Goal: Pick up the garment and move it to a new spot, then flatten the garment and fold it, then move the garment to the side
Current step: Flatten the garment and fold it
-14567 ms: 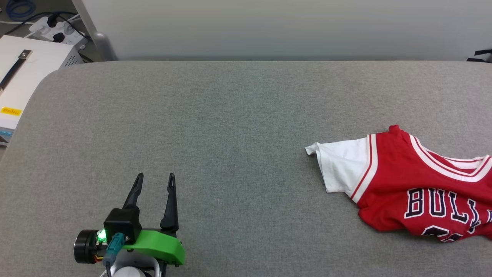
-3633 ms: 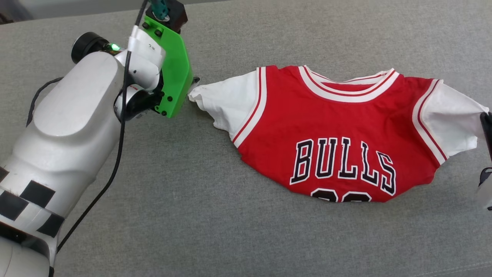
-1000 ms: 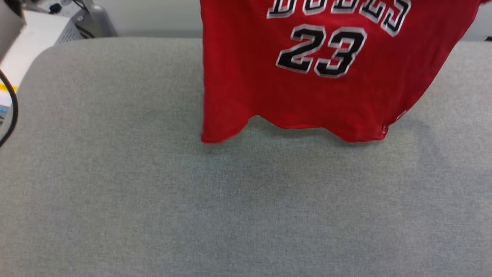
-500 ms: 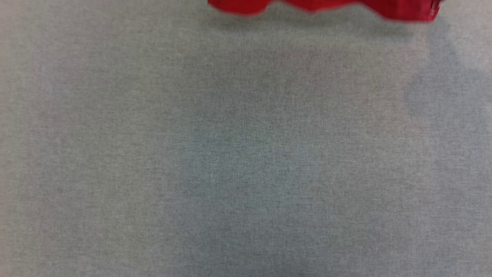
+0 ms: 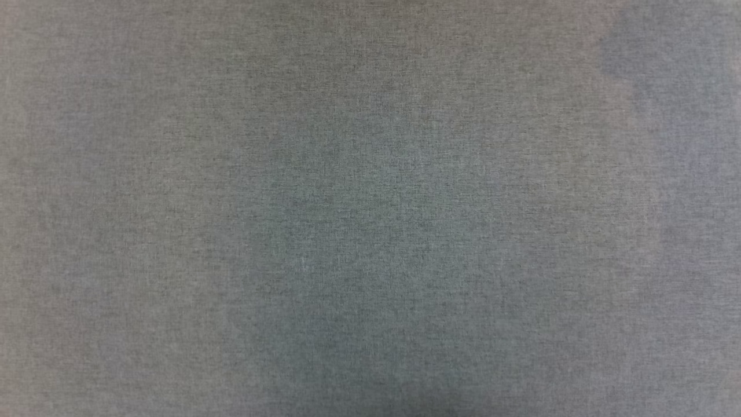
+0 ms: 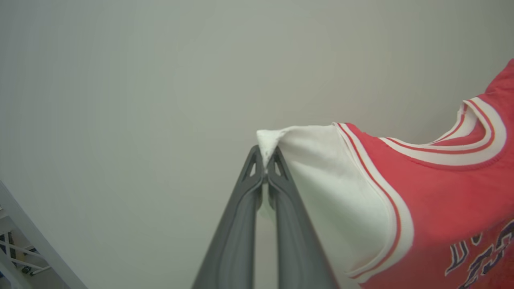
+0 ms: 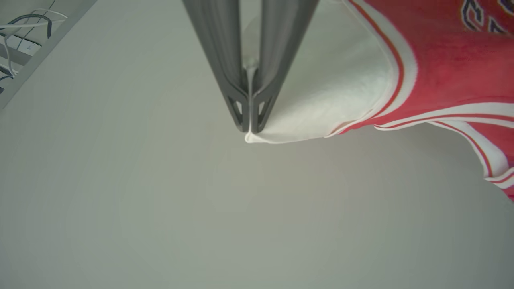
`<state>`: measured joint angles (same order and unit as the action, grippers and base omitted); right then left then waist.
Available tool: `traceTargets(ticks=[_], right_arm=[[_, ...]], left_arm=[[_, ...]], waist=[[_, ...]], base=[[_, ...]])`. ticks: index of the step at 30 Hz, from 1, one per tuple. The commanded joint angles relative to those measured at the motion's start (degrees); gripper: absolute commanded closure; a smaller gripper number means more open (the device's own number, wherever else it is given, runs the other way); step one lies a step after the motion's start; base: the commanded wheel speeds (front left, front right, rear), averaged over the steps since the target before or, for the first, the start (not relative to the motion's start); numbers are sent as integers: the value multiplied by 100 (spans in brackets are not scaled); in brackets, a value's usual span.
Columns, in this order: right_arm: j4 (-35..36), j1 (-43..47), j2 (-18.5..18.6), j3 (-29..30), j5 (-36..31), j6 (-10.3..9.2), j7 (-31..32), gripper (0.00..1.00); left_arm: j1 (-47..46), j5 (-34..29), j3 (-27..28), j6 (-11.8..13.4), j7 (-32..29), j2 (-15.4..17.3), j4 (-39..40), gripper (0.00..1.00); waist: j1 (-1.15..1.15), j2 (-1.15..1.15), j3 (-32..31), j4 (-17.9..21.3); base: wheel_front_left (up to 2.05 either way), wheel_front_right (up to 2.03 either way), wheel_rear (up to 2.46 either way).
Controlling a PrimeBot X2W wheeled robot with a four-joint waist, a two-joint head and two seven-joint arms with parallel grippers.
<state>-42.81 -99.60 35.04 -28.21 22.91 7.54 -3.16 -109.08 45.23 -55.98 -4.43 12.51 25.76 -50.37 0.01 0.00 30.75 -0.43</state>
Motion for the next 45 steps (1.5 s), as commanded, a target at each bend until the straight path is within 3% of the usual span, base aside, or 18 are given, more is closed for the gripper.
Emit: traceTargets(ticks=[1,6,11,27,38,45], right_arm=[[-37,224,5,-94,101,-5,-133,100],[15,1039,112,-497,456,-5,-441,100],[243,2148,288,-792,869,-5,-659,100],[937,6012,231,-1196,1583,-5,-947,100],[1011,8032,174,-608,1806,-5,-931,100],[1145,9241,58,79,1768,-5,-905,100]], left_arm=[[259,37,-8,-47,80,71,-17,100],[1147,158,-11,-133,208,234,276,100],[2395,395,129,-23,243,406,746,100],[7083,724,837,964,248,1151,2731,100],[9135,1009,889,1428,249,1398,3223,100],[10008,1095,902,1662,249,1423,3372,100]], waist=[[-1,0,-45,13],[-1,0,-262,-3],[-1,0,-572,-41],[-1,0,-1908,119],[-1,0,-2713,91],[-1,0,-2947,17]], base=[[0,0,0],[0,0,0],[0,0,0],[0,0,0],[0,0,0],[0,0,0]])
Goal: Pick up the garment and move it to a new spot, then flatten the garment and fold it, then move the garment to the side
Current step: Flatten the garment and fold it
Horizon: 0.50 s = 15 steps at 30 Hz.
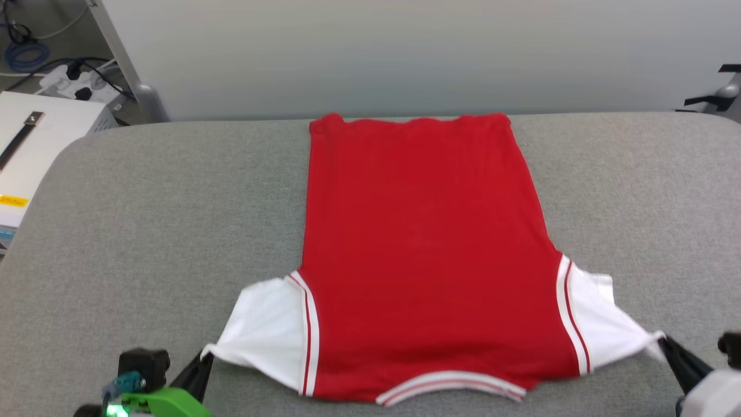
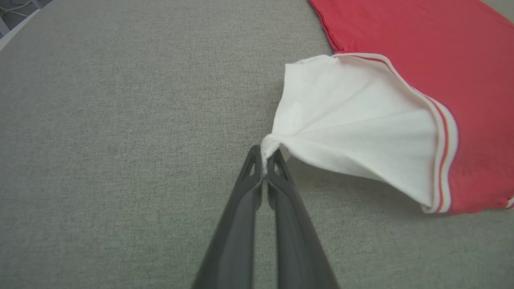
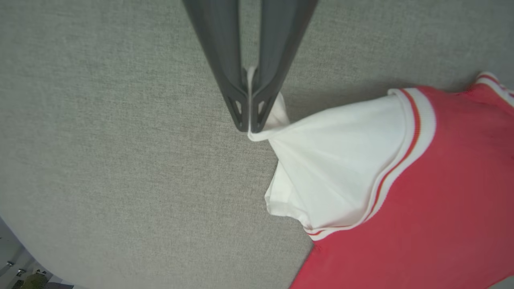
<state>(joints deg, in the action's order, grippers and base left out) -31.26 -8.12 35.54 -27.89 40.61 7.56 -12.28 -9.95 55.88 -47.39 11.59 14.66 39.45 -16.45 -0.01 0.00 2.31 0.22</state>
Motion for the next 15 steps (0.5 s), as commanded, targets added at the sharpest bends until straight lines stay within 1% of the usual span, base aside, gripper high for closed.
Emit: traceTargets(ticks=[1,7,11,14,15], right_arm=[[3,254,0,128,-13,-8,9,100],[185,1161,-11,615,-214,-8,125,100],[433,1568,-153,950,-296,-8,351,100],[641,1684,-304,1253,-357,-8,421,100],[722,1706,-356,1366,-404,-8,463,80]], left_arm=[[180,41,39,69,33,45,-19,100],[506,62,-60,78,25,31,-55,100],[618,66,-106,95,24,0,-48,100],[627,64,-67,117,26,-60,0,100],[626,51,-56,124,27,-77,21,100]], waist=[[1,0,-125,-67],[1,0,-181,-135],[1,0,-185,-152],[1,0,-183,-158],[1,0,-185,-161]], base=[[0,0,0],[0,0,0],[0,0,0],[0,0,0],[0,0,0]])
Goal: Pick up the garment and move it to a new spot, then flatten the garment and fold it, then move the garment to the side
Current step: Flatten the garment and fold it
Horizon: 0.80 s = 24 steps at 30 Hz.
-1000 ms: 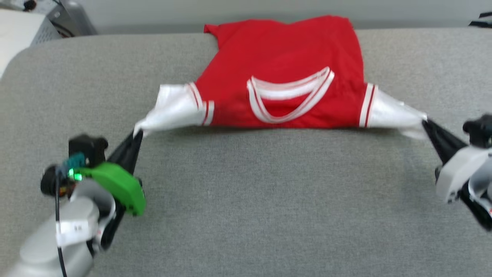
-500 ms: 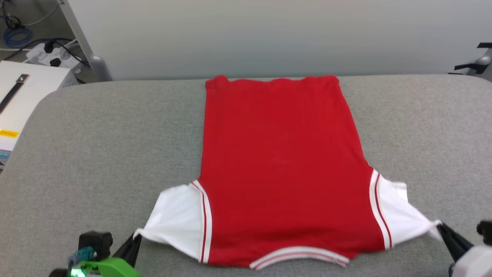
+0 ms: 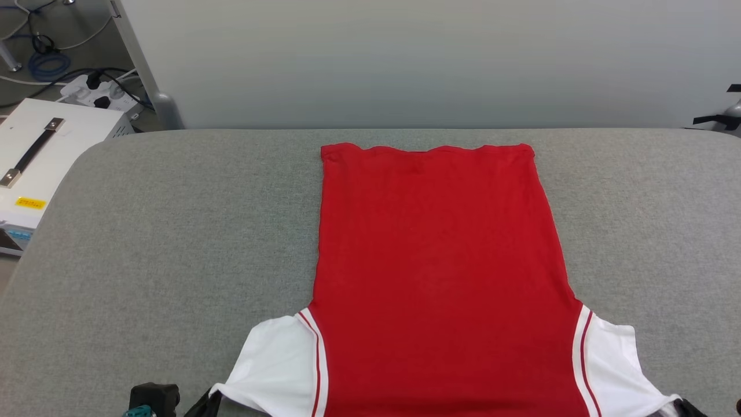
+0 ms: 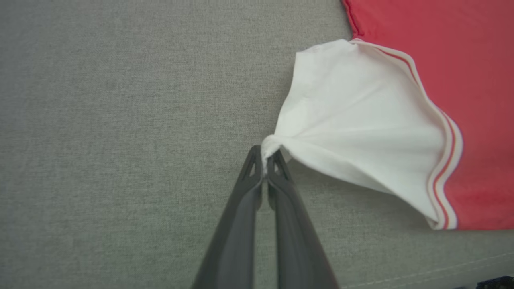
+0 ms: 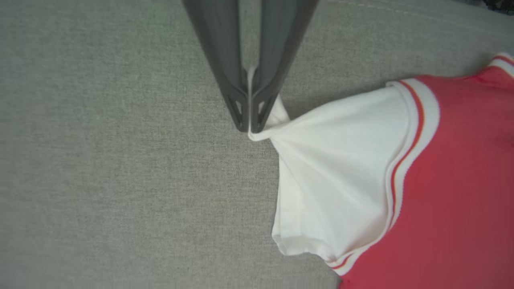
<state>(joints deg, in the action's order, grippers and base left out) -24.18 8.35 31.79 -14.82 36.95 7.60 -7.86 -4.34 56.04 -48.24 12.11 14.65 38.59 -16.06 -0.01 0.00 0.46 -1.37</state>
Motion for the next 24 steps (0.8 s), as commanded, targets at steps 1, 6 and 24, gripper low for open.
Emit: traceTargets(ticks=[1,6,24], right_arm=[[87,69,-20,149,-73,-11,61,59],[646,-27,-59,820,-403,-11,195,0],[2529,-3296,621,1917,-612,-11,2552,0]], left_arm=[[60,18,35,73,28,-3,3,100],[-11,-132,115,119,32,-67,181,100],[-493,-1335,948,348,34,-721,1187,100]], waist=[[1,0,-3,-2],[1,0,34,-41],[1,0,1333,-931]], base=[[0,0,0],[0,0,0],[0,0,0]])
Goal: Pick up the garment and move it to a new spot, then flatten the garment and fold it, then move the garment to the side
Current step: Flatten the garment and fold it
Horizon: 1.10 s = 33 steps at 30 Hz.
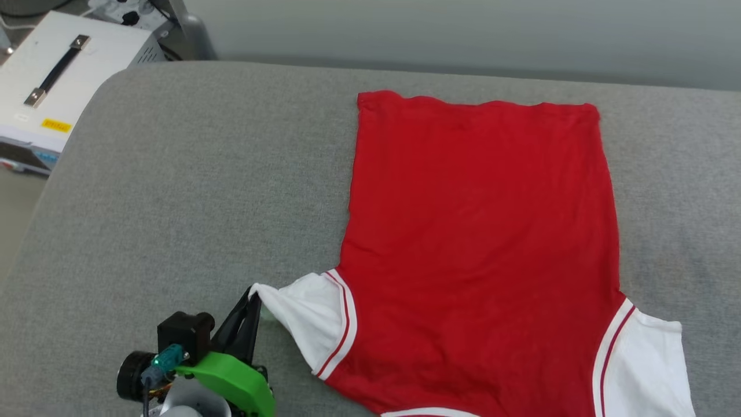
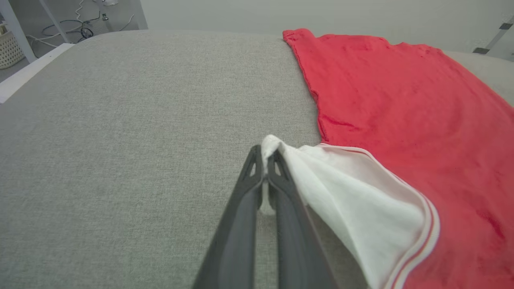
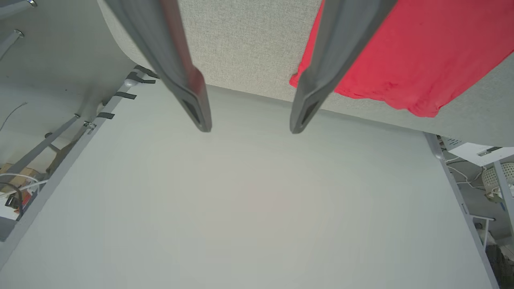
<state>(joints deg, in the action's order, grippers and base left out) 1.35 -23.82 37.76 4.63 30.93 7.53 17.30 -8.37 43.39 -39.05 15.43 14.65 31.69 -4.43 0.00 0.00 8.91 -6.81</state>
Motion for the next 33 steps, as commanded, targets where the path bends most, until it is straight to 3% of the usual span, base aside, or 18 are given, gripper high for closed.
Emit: traceTargets(ticks=[1,8,14,15,22,33], right_arm=[[-73,-328,90,-117,-43,-4,191,0],[-1037,-1961,353,-930,297,-4,2203,0],[-1900,-2950,354,-1377,393,-4,3685,0],[-2211,-3290,315,-1459,294,-4,4096,0],[-2707,-3623,301,-1558,-57,-4,4220,0],[-3132,-2948,388,-1805,49,-4,4242,0]], left_arm=[[-110,-141,83,4,34,-99,56,100],[-285,-664,309,-238,34,-602,182,100],[-459,-985,516,-482,34,-980,181,100],[-527,-1132,640,-602,35,-1164,182,100],[-601,-1443,929,-878,35,-1524,204,100],[-602,-1825,1370,-1290,35,-1902,-5,100]], waist=[[0,0,573,-438],[0,0,1260,-862],[0,0,1784,-1121],[0,0,2032,-1237],[0,0,2483,-1427],[0,0,2626,-1428]], base=[[0,0,0],[0,0,0],[0,0,0],[0,0,0],[0,0,0],[0,0,0]])
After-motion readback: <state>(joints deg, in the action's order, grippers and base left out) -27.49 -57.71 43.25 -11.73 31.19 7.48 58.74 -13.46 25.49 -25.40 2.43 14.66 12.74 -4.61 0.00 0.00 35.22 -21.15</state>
